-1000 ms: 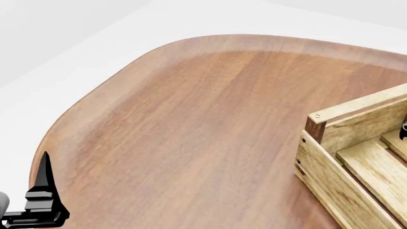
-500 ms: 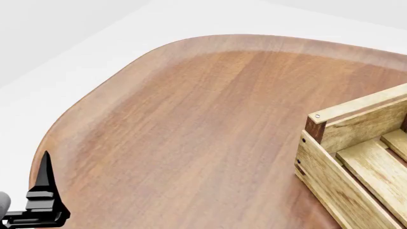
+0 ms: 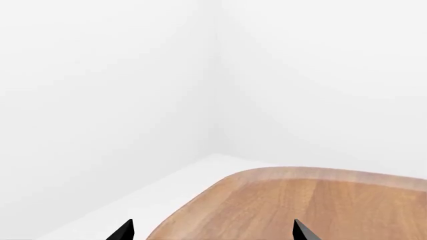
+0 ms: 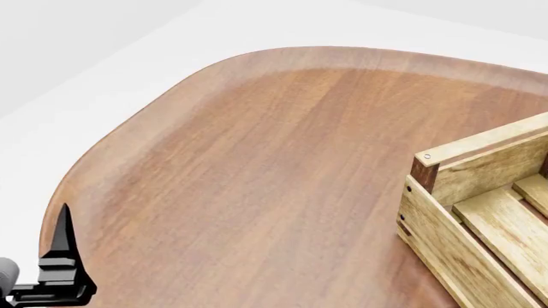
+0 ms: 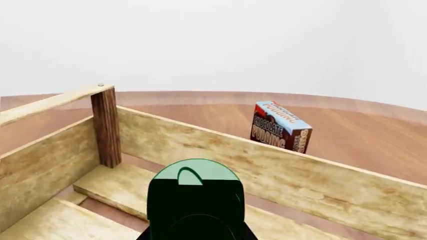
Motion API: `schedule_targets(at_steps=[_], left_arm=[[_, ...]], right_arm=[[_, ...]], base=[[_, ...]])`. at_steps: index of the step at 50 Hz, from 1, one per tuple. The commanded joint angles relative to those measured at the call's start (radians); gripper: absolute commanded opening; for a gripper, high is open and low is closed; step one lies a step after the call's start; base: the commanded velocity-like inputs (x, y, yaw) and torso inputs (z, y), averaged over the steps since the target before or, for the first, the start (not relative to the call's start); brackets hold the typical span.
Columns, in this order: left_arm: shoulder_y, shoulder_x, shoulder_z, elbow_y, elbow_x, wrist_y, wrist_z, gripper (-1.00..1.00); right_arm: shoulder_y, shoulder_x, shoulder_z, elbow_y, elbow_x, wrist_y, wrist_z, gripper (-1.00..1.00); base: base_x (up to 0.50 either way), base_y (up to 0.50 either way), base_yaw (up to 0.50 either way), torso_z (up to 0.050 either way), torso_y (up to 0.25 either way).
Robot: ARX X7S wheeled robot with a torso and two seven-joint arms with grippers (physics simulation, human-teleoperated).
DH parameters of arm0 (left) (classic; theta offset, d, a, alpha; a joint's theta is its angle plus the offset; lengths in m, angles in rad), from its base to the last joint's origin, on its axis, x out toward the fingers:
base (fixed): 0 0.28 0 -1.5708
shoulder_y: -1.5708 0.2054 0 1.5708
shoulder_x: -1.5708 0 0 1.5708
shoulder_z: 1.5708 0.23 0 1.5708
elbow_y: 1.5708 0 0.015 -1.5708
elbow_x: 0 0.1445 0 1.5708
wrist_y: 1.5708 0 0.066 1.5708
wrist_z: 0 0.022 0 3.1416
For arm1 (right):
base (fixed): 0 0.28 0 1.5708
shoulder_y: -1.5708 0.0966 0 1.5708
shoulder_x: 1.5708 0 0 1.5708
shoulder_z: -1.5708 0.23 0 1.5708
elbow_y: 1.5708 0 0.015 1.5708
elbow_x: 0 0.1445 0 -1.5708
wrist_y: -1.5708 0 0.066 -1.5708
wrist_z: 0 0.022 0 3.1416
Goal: Pick up the salad dressing and put it in the tray.
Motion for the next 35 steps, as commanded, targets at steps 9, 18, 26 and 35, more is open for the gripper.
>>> schedule_targets(at_steps=[9, 18, 26, 35], left_arm=[[0.003, -0.004, 0.009, -0.007, 0.005, 0.008, -0.004, 1.0], [0.002, -0.005, 0.013, -0.009, 0.007, 0.011, -0.006, 1.0], [0.003, -0.007, 0.014, -0.009, 0.006, 0.012, -0.007, 1.0], [0.004, -0.009, 0.015, -0.007, 0.004, 0.015, -0.009, 1.0]], right_arm=[[0.017, -0.018, 0.035, 0.187, -0.055, -0.147, -0.018, -1.0], [-0.002, -0.026, 0.074, 0.187, -0.078, -0.151, -0.018, -1.0], [-0.019, -0.031, 0.107, 0.188, -0.101, -0.151, -0.018, -1.0], [-0.029, -0.037, 0.138, 0.188, -0.125, -0.144, -0.021, -1.0]], base=[[0.0, 0.0, 0.0, 0.0, 0.001], [0.0, 0.0, 0.0, 0.0, 0.0], [0.0, 0.0, 0.0, 0.0, 0.0], [0.0, 0.0, 0.0, 0.0, 0.0]])
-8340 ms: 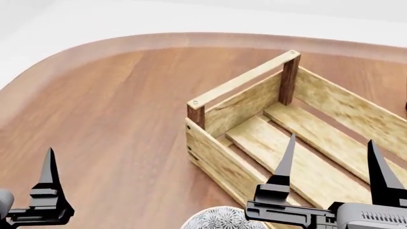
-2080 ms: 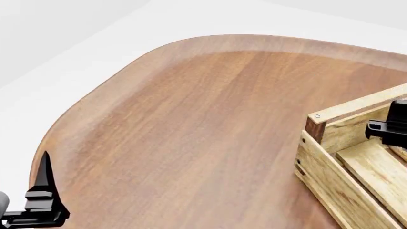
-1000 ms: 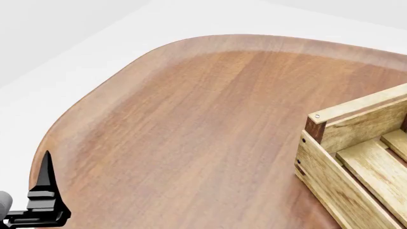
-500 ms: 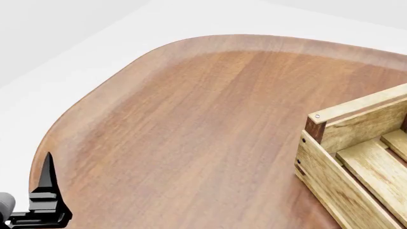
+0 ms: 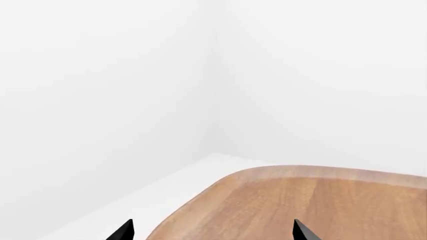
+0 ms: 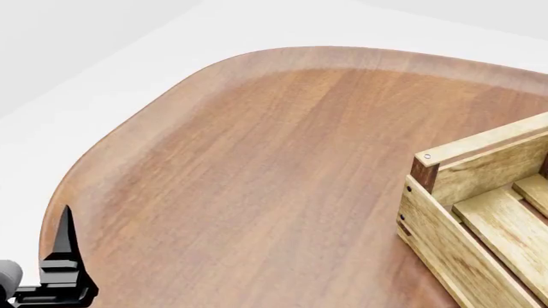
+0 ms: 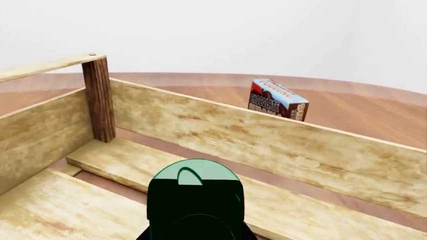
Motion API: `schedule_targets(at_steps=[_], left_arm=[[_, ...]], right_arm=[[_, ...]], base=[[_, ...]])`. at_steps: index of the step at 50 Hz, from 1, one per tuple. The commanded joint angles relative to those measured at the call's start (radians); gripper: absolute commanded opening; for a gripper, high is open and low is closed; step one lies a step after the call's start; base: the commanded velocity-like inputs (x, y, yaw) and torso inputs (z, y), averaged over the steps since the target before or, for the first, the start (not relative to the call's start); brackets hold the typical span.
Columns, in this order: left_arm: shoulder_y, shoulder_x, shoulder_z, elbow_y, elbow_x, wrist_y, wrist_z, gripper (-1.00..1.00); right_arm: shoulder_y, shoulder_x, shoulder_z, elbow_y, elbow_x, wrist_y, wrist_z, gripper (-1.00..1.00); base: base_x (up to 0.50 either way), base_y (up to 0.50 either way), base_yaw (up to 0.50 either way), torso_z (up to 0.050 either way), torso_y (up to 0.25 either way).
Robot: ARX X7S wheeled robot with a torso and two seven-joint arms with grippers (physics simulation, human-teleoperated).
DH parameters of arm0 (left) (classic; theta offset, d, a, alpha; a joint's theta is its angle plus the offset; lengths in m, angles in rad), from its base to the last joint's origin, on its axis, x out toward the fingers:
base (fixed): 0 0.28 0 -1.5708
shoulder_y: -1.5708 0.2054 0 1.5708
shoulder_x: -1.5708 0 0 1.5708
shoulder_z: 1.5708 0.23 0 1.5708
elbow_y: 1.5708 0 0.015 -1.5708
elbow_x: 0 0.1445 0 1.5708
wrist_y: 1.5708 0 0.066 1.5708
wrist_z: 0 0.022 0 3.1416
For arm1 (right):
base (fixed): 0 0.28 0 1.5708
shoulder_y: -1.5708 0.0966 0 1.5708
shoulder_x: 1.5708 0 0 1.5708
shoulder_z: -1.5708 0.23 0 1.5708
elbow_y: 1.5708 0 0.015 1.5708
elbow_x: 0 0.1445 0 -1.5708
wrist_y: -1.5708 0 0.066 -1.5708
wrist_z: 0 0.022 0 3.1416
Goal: Pick up the salad dressing and put it in the tray.
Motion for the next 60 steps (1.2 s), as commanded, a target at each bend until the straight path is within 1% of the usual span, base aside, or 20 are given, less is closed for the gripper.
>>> schedule_targets(at_steps=[1, 3, 4, 40, 43, 44, 45, 48, 51, 54, 56, 57, 60], left_arm=[[0.001, -0.003, 0.002, 0.001, -0.001, 0.003, -0.003, 1.0], [0.001, -0.003, 0.002, 0.001, -0.002, 0.003, -0.003, 1.0], [0.001, -0.004, 0.0, 0.002, -0.003, 0.003, -0.003, 1.0], [-0.003, -0.015, 0.003, 0.014, -0.014, -0.001, -0.012, 1.0], [-0.003, -0.016, 0.003, 0.015, -0.015, 0.0, -0.013, 1.0], [-0.002, -0.016, 0.003, 0.014, -0.015, 0.001, -0.012, 1.0], [-0.002, -0.016, 0.003, 0.013, -0.015, 0.001, -0.013, 1.0], [-0.002, -0.016, 0.003, 0.013, -0.015, 0.002, -0.014, 1.0], [-0.001, -0.016, 0.003, 0.01, -0.016, 0.005, -0.014, 1.0], [-0.001, -0.017, 0.003, 0.01, -0.017, 0.006, -0.014, 1.0], [0.0, -0.017, 0.004, 0.009, -0.016, 0.008, -0.014, 1.0], [0.001, -0.017, 0.004, 0.009, -0.016, 0.009, -0.014, 1.0], [0.002, -0.017, 0.004, 0.012, -0.018, 0.007, -0.016, 1.0]], right_arm=[[-0.021, -0.007, 0.042, 0.017, -0.042, 0.002, 0.003, -1.0], [-0.022, -0.008, 0.046, 0.017, -0.048, 0.003, 0.002, -1.0], [-0.022, -0.008, 0.046, 0.017, -0.054, 0.003, 0.003, 1.0], [0.009, -0.003, 0.055, 0.006, -0.096, 0.007, -0.022, 1.0], [-0.02, -0.011, 0.056, -0.064, -0.095, 0.028, -0.02, 1.0], [-0.037, -0.014, 0.058, -0.123, -0.091, 0.068, -0.02, 1.0], [-0.074, -0.02, 0.065, -0.232, -0.086, 0.133, -0.016, 1.0], [-0.113, -0.029, 0.072, -0.332, -0.079, 0.188, -0.011, 1.0], [-0.17, -0.038, 0.076, -0.513, -0.076, 0.29, -0.009, 1.0], [-0.202, -0.046, 0.077, -0.592, -0.073, 0.318, -0.01, 1.0], [-0.23, -0.051, 0.075, -0.693, -0.073, 0.37, -0.012, 1.0], [-0.23, -0.051, 0.075, -0.693, -0.073, 0.37, -0.012, 1.0], [-0.269, -0.055, 0.076, -0.897, -0.062, 0.498, -0.021, 1.0]], base=[[0.0, 0.0, 0.0, 0.0, 0.0], [0.0, 0.0, 0.0, 0.0, 0.0], [0.0, 0.0, 0.0, 0.0, 0.0], [0.0, 0.0, 0.0, 0.0, 0.0], [0.0, 0.0, 0.0, 0.0, 0.0], [0.0, 0.0, 0.0, 0.0, 0.0], [0.0, 0.0, 0.0, 0.0, 0.0], [0.0, 0.0, 0.0, 0.0, 0.0], [0.0, 0.0, 0.0, 0.0, 0.0], [0.0, 0.0, 0.0, 0.0, 0.0], [0.0, 0.0, 0.0, 0.0, 0.0], [0.0, 0.0, 0.0, 0.0, 0.0], [0.0, 0.0, 0.0, 0.0, 0.0]])
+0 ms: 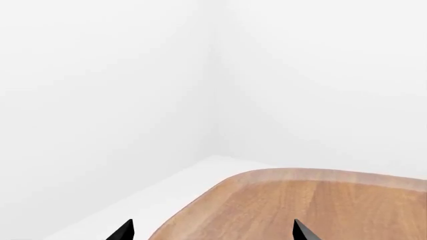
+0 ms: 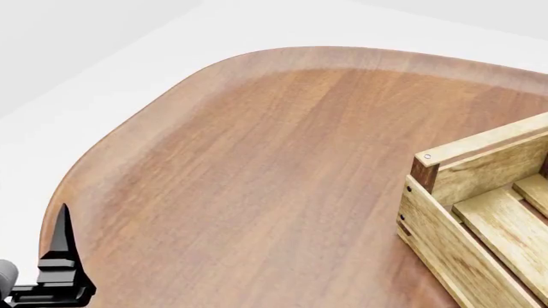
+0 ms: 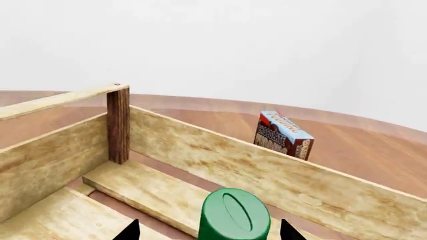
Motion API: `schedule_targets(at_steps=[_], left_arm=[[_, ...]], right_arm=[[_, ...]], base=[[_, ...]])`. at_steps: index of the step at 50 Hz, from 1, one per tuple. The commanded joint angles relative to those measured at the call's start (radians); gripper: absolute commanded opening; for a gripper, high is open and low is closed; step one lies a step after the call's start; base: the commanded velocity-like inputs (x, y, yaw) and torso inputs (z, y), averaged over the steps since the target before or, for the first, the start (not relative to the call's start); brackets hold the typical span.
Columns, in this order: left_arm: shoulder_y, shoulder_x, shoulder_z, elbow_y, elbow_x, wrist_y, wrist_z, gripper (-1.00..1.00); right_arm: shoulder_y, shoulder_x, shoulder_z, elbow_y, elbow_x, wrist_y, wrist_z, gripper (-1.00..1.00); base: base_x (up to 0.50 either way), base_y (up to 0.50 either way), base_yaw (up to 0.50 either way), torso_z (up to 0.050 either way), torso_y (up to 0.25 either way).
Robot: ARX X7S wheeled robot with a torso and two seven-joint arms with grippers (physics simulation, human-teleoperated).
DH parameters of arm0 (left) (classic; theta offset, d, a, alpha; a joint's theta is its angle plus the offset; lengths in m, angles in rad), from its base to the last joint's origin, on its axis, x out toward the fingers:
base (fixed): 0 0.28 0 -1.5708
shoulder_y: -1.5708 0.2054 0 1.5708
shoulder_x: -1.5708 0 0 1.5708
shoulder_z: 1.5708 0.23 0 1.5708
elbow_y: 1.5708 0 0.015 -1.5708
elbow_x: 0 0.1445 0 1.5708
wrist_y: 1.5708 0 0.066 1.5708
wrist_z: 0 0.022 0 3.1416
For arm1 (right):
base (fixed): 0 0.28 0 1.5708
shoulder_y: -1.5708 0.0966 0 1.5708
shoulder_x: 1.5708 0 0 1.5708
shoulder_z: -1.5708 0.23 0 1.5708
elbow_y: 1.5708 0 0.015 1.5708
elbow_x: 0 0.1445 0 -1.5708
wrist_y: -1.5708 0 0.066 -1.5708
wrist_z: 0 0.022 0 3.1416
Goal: Pick up the salad dressing and put it in the tray.
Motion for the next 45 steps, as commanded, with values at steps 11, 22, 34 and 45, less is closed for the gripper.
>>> schedule_targets(at_steps=[11, 22, 34, 45], left_arm=[[0.004, -0.004, 0.0, 0.004, -0.005, 0.005, -0.006, 1.0], [0.006, -0.005, -0.005, 0.005, -0.009, 0.013, -0.009, 1.0], [0.019, 0.014, -0.074, 0.015, -0.06, 0.09, -0.01, 1.0], [0.097, 0.04, -0.154, 0.084, -0.06, 0.335, 0.045, 1.0]], right_arm=[[-0.182, -0.026, -0.01, -0.748, 0.004, 0.339, -0.005, 1.0], [-0.248, -0.026, -0.015, -1.094, 0.02, 0.438, -0.024, 1.0], [-0.353, -0.059, -0.006, -1.406, 0.007, 0.436, 0.005, 1.0], [-0.52, -0.119, -0.027, -1.599, -0.062, 0.271, 0.053, 1.0]], base=[[0.0, 0.0, 0.0, 0.0, 0.0], [0.0, 0.0, 0.0, 0.0, 0.0], [0.0, 0.0, 0.0, 0.0, 0.0], [0.0, 0.0, 0.0, 0.0, 0.0]])
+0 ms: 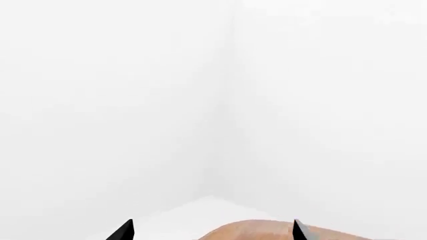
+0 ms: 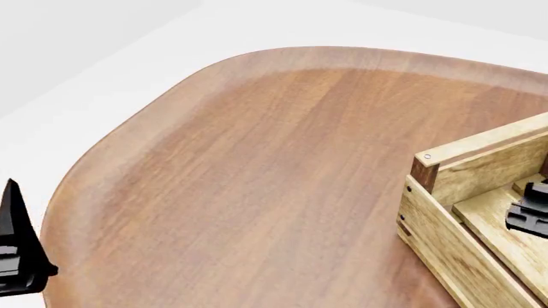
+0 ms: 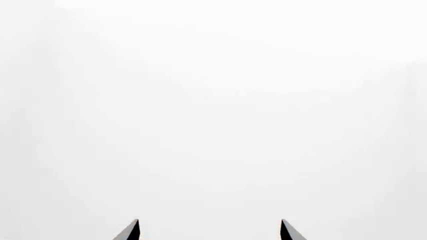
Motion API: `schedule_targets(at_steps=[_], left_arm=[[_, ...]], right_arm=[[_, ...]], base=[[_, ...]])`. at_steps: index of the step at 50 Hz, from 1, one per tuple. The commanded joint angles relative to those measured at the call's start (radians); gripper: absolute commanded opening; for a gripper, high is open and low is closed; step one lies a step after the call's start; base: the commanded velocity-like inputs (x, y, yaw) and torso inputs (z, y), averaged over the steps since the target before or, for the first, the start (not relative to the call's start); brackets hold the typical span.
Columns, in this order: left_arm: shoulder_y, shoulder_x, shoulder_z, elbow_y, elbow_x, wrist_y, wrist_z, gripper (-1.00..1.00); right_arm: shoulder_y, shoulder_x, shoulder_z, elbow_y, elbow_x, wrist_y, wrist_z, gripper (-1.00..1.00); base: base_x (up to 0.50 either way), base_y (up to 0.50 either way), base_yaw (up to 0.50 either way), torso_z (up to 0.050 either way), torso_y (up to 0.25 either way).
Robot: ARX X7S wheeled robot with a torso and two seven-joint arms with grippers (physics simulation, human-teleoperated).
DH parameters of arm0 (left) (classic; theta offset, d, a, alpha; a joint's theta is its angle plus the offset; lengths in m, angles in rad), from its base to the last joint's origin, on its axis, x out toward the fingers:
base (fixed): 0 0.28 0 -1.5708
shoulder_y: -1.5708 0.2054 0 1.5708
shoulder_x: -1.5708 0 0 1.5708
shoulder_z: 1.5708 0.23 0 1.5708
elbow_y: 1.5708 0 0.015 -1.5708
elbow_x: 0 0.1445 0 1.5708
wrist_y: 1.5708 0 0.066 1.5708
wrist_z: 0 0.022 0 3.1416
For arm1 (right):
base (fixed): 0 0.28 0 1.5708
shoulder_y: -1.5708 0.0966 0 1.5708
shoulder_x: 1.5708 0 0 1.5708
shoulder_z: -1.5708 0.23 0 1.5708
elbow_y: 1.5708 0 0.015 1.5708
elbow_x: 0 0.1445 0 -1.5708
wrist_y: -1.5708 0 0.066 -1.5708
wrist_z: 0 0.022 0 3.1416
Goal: Pick up the salad dressing and put it in the tray.
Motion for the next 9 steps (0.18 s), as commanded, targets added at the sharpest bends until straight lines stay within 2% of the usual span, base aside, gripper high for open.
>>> schedule_targets(at_steps=[1, 9], left_arm=[[0.056, 0.025, -0.067, 0.044, -0.006, 0.187, 0.038, 1.0], [0.099, 0.054, -0.096, 0.051, -0.017, 0.342, 0.089, 1.0]], right_arm=[[-0.149, -0.047, -0.015, -0.227, -0.057, -0.116, 0.04, 1.0], [-0.224, -0.079, -0.03, -0.319, -0.086, -0.218, 0.067, 1.0]], base=[[0.0, 0.0, 0.0, 0.0, 0.0], [0.0, 0.0, 0.0, 0.0, 0.0]])
